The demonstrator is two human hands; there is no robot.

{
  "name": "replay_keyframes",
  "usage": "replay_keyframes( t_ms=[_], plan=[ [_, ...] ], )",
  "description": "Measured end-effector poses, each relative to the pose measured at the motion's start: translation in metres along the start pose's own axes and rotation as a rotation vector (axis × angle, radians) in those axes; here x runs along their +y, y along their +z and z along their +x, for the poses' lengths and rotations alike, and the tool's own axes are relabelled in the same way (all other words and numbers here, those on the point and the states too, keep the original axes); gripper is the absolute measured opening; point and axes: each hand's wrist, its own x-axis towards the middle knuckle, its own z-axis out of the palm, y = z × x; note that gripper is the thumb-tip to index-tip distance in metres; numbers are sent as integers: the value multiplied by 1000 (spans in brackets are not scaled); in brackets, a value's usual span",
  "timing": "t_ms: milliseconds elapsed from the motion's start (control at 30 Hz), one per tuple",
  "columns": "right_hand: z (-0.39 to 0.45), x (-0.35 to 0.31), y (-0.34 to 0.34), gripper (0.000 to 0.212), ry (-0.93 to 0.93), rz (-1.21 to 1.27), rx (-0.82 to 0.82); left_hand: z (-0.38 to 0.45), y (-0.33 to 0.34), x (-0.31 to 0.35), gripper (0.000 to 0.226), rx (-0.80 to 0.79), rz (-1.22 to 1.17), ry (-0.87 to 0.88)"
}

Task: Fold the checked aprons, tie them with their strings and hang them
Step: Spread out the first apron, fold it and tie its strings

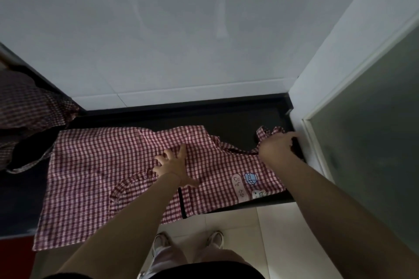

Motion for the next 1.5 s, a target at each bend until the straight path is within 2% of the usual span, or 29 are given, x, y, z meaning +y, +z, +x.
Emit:
replay_keyframes(
  t_ms=[67, 167, 300, 367, 467, 600, 667, 733, 867, 933, 1033, 1067, 1100, 1133, 1200, 1233, 1267, 1300, 1400, 1433, 1500],
  plan=[
    [-6, -16, -12, 56, -72, 89, -18, -4, -3, 4, 117, 40, -15, 54],
    [-17, -58, -27, 59, -312, 239, -53, -10, -10, 1, 74, 128, -108, 153],
    [-18, -102, -12, 62, -435, 316, 61, -13, -14, -27, 37, 334, -247, 82],
    [-15, -123, -2, 58, -492, 299, 125, -10, -19, -46, 35, 420, -302, 31],
    [-15, -152, 6, 50, -581, 245, 154, 3, -32, -73, 52, 486, -335, -1],
    [-17, -187, 5, 48, -557, 97, 61, 28, -44, -109, 73, 396, -248, 61],
    [-18, -192, 6, 37, -535, 31, 45, 40, -46, -121, 78, 342, -152, 117],
    [-20, -197, 2, 20, -515, -33, 49, 51, -49, -129, 71, 327, -68, 144],
    [-23, -205, -21, 8, -433, -139, 30, 62, -67, -137, 22, 369, 151, 148],
    [-22, -198, -25, 9, -432, -149, 159, 62, -75, -139, 16, 464, 117, 193],
    [-26, -183, -14, 12, -474, -136, 564, 53, -77, -135, 3, 844, -58, 352],
    [-30, -181, -10, 15, -501, -137, 672, 48, -76, -134, 8, 888, -52, 399],
    [-33, -179, -7, 20, -515, -160, 654, 46, -74, -135, 15, 771, -11, 426],
    [-36, -177, -8, 27, -513, -170, 492, 44, -73, -135, 25, 541, 35, 420],
    [-41, -175, -18, 48, -459, -193, -67, 45, -77, -133, 51, -13, 46, 343],
    [-44, -176, -25, 55, -410, -197, -304, 43, -78, -132, 53, -178, 16, 300],
    [-47, -175, -29, 53, -383, -171, -389, 43, -78, -130, 49, -182, -23, 292],
    [-49, -175, -30, 45, -394, -123, -335, 42, -78, -127, 45, -68, -66, 290],
    [-44, -179, -29, 19, -469, 60, 154, 42, -80, -120, 22, 470, -138, 314],
    [-42, -183, -28, 18, -511, 107, 270, 44, -82, -120, 21, 517, -103, 376],
    [-34, -190, -24, 35, -609, 153, 293, 53, -81, -119, 50, 325, 45, 430]
  ],
)
